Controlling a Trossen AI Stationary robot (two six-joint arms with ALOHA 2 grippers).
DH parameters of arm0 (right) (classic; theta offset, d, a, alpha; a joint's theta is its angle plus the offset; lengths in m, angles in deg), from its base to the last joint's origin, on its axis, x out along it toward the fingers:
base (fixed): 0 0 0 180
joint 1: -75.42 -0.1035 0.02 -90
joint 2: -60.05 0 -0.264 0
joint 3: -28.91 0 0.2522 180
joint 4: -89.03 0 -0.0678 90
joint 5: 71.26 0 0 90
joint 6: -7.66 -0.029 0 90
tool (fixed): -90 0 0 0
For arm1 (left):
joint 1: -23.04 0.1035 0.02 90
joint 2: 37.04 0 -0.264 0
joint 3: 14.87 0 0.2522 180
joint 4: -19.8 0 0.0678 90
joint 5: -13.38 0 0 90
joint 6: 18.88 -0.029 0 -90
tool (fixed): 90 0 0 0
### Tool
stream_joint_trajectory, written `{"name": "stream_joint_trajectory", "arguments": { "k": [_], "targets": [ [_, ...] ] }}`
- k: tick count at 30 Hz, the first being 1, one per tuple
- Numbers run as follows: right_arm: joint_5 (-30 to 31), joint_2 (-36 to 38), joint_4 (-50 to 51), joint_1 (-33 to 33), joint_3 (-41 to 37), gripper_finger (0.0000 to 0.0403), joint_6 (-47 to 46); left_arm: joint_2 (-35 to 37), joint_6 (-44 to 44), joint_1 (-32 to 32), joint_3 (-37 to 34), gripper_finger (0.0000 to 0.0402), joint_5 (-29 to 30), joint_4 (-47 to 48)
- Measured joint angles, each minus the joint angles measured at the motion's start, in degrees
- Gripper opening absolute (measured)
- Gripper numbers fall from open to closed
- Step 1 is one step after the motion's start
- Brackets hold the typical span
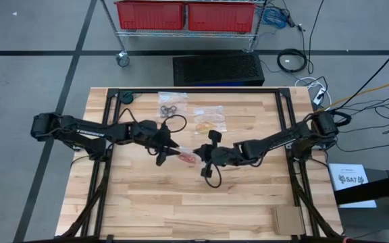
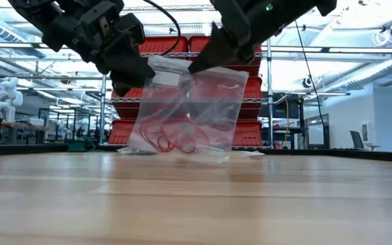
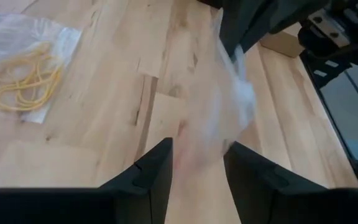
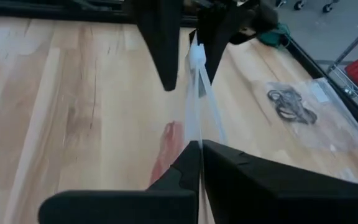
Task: Sort rubber bands
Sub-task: Close the transparent zip bag
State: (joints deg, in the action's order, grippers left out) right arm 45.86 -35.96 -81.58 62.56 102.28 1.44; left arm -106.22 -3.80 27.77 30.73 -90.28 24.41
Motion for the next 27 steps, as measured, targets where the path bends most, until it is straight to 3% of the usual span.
{"name": "stream_joint_trajectory", "arguments": {
  "k": [9,12,17,27],
  "targets": [
    [-0.02,-0.07,1.59,-0.35,-0.01,0.0000,-0.90,0.00,-0.49,0.00,0.00,0.0133,-0.01,-2.56],
    [0.03,-0.09,1.58,-0.50,0.00,0.0000,-1.00,0.00,-0.49,0.00,0.00,0.0100,0.10,-2.51],
    [0.08,-0.09,1.16,-0.62,-0.01,0.0000,-1.05,0.00,-1.09,0.00,0.00,0.0013,0.35,-2.48],
    [0.13,-0.09,1.18,-0.73,-0.01,0.0017,-6.46,0.00,-3.80,-1.97,0.00,0.0003,5.16,-2.92]
  ]
}}
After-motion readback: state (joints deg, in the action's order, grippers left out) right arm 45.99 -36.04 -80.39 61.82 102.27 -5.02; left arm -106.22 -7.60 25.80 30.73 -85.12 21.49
